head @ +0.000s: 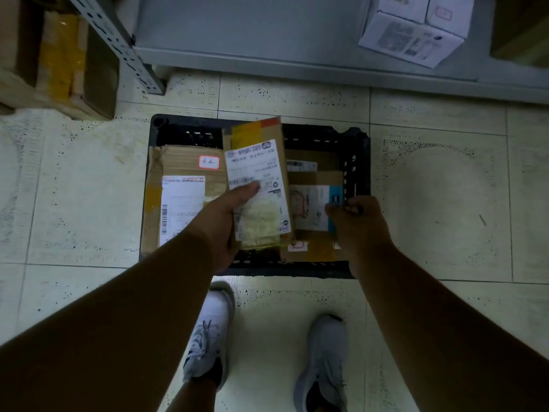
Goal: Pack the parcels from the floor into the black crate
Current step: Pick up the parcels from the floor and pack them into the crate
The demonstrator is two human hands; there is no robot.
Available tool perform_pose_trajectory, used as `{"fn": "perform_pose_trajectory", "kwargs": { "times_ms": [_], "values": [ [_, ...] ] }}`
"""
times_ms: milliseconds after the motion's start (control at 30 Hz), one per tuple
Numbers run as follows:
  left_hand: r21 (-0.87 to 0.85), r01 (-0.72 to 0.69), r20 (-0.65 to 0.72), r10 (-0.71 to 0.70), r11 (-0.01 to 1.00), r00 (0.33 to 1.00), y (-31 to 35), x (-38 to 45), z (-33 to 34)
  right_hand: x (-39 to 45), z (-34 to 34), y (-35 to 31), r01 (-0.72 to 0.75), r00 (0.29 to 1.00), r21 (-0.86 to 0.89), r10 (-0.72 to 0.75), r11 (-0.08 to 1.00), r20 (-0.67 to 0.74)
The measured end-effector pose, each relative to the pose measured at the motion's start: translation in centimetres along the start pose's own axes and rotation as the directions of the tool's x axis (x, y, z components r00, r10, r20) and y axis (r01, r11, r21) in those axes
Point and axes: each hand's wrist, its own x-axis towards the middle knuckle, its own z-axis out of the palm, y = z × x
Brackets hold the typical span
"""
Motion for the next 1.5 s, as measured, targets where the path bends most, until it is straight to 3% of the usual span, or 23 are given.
{"fn": "perform_pose_trajectory", "kwargs": {
  "times_ms": [167, 433, 567, 667, 800, 933, 1033, 1100, 1200, 1267, 1333, 1400, 1467, 1500],
  "values": [
    [0.061, -0.054, 0.048, 0.051, 0.997, 0.998, 2.2, 1.6, 1.8, 1.6, 0.0, -3.5, 0.156, 0.982, -0.085, -0.164, 0.984, -0.092],
    [0.191, -0.077, 0.016, 0.075, 0.979, 0.997, 2.6, 5.7, 3.7, 6.0, 2.1, -3.4, 0.055, 0.995, -0.142, -0.066, 0.988, -0.072],
    [0.147, -0.123, 0.044, 0.118, 0.981, 0.992, 2.6, 7.1, 3.7, 7.3, 2.2, -3.4, 0.111, 0.985, -0.133, -0.128, 0.985, -0.119],
    [0.209, -0.061, 0.008, 0.06, 0.976, 0.998, 1.6, 7.7, 3.0, 7.3, 2.3, -3.2, 0.066, 0.987, -0.311, -0.108, 0.948, -0.119],
    [0.249, 0.043, -0.024, -0.038, 0.968, 0.999, -0.3, 8.6, 2.9, 6.6, 2.8, -2.3, 0.055, 0.99, -0.591, -0.122, 0.805, -0.074],
    [0.253, 0.063, 0.004, -0.066, 0.965, 0.998, -1.0, 9.0, 3.3, 6.0, 2.1, -1.1, 0.143, 0.97, -0.853, -0.244, 0.501, 0.019],
    [0.253, 0.119, 0.006, -0.125, 0.96, 0.992, -1.1, 8.8, 3.2, 5.9, 1.8, 0.5, 0.235, 0.911, -0.909, -0.403, 0.343, 0.084],
    [0.223, 0.128, 0.015, -0.135, 0.966, 0.991, -1.0, 8.6, 3.2, 6.0, 1.6, 1.3, 0.278, 0.903, -0.907, -0.407, 0.316, 0.135],
    [0.093, 0.096, 0.024, -0.098, 0.991, 0.995, -0.7, 7.8, 3.0, 6.3, 1.7, 1.6, 0.298, 0.907, -0.888, -0.394, 0.35, 0.149],
    [0.053, 0.061, -0.013, -0.061, 0.997, 0.998, -0.7, 7.1, 2.8, 6.2, 2.0, 1.6, 0.351, 0.881, -0.828, -0.453, 0.438, 0.134],
    [0.106, 0.034, -0.081, -0.026, 0.994, 0.996, -0.6, 6.3, 2.4, 5.2, 2.4, 0.6, 0.415, 0.875, -0.619, -0.479, 0.667, 0.07],
    [0.197, 0.016, -0.135, 0.011, 0.98, 0.991, -0.7, 5.1, 1.9, 3.3, 3.0, -0.9, 0.384, 0.923, -0.301, -0.376, 0.873, 0.084],
    [0.262, -0.023, -0.168, 0.069, 0.965, 0.983, -0.7, 3.8, 1.5, 1.3, 3.7, -2.1, 0.334, 0.934, -0.119, -0.312, 0.935, 0.171],
    [0.286, -0.051, -0.187, 0.108, 0.957, 0.976, -0.8, 3.2, 1.3, 0.5, 4.2, -2.4, 0.356, 0.922, -0.121, -0.328, 0.927, 0.204]
  ]
}}
